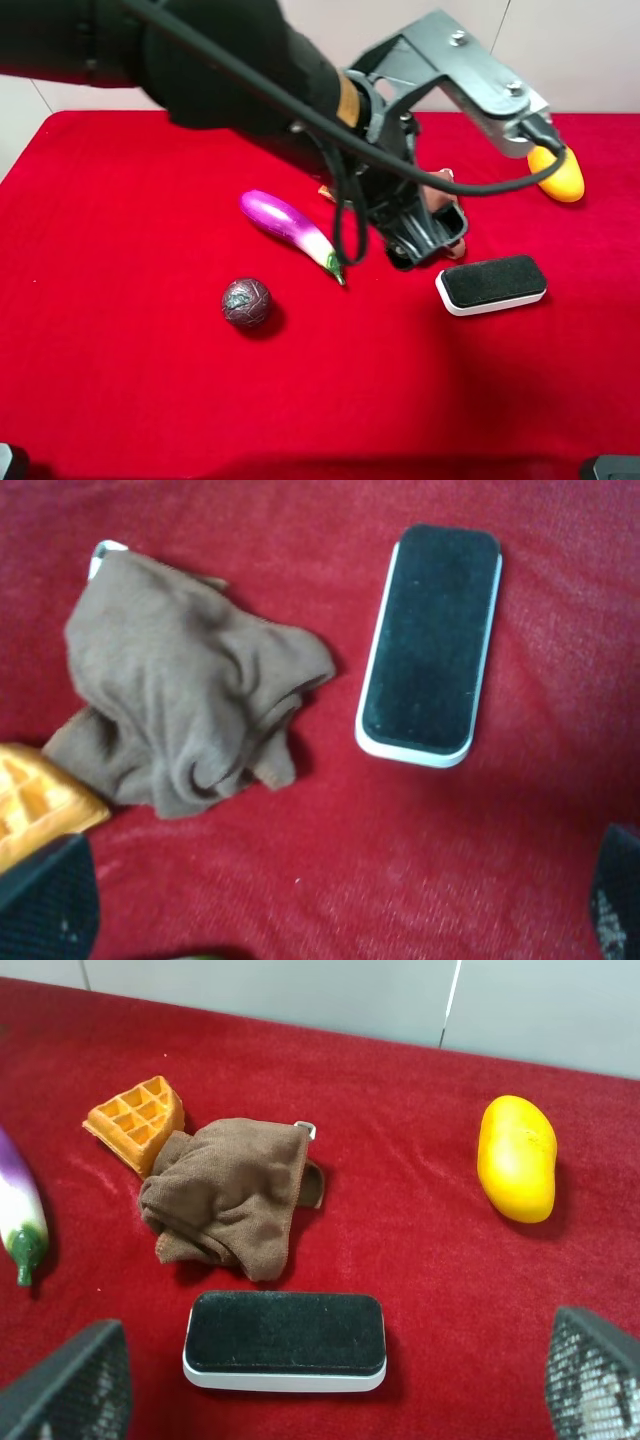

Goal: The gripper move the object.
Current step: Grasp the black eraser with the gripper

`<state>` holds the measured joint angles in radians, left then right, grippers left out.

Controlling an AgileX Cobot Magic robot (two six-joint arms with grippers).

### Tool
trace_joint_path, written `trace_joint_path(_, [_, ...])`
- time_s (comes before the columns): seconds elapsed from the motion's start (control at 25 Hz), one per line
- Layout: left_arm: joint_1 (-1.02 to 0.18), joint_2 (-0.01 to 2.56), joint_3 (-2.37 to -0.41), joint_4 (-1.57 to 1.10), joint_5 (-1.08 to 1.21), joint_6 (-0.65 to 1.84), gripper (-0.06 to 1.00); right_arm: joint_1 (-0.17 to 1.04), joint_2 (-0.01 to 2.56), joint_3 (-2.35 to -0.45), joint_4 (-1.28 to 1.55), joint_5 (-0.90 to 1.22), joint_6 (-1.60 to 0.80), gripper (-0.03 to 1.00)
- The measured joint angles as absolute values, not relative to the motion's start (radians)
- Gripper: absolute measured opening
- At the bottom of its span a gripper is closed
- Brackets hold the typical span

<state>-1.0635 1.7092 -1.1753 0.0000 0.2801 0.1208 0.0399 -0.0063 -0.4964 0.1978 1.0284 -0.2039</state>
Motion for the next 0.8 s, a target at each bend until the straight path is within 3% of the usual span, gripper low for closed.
trace_joint_path(0.8, [-1.134, 1.869, -1.33, 0.0, 0.309, 0.189, 0.98, 0.04, -0.006, -0.496, 0.233, 1.028, -0.204, 0.63])
